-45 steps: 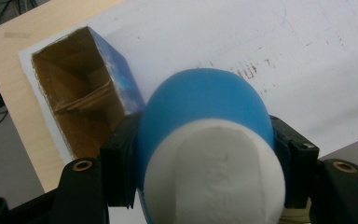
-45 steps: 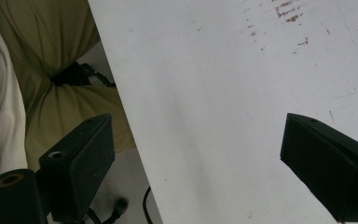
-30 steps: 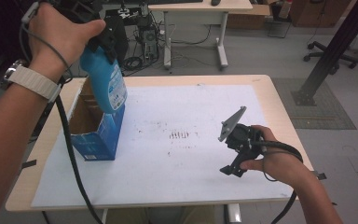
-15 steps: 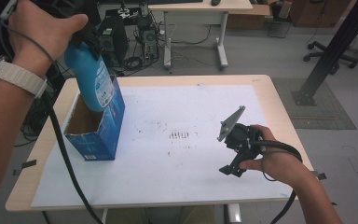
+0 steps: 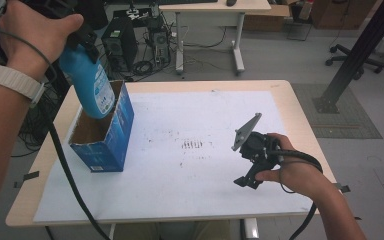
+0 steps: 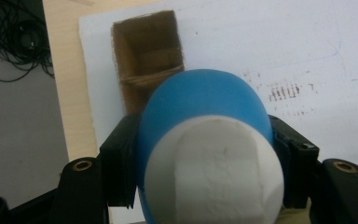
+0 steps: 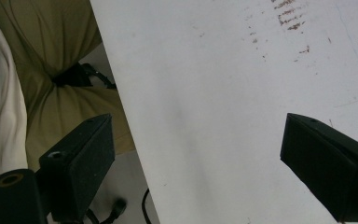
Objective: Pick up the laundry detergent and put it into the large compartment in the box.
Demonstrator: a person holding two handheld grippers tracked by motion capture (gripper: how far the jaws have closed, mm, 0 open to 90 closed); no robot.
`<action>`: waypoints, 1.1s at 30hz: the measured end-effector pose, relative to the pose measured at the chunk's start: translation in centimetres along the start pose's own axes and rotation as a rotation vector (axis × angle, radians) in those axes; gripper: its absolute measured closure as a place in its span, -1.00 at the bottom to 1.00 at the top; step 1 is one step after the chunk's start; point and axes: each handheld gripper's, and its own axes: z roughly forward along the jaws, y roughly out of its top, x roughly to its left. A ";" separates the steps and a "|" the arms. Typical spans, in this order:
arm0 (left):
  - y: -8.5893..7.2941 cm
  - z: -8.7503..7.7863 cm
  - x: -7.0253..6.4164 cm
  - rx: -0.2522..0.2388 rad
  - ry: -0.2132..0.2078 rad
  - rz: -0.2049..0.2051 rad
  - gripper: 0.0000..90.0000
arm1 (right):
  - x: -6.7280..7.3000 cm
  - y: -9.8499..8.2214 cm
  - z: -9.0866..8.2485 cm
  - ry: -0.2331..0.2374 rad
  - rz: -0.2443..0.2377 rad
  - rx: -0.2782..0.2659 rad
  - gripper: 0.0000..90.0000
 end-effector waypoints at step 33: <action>-0.7 3.8 2.3 0.024 0.052 -0.052 -0.17 | 0.1 0.0 -0.1 -0.002 0.003 -0.007 -0.77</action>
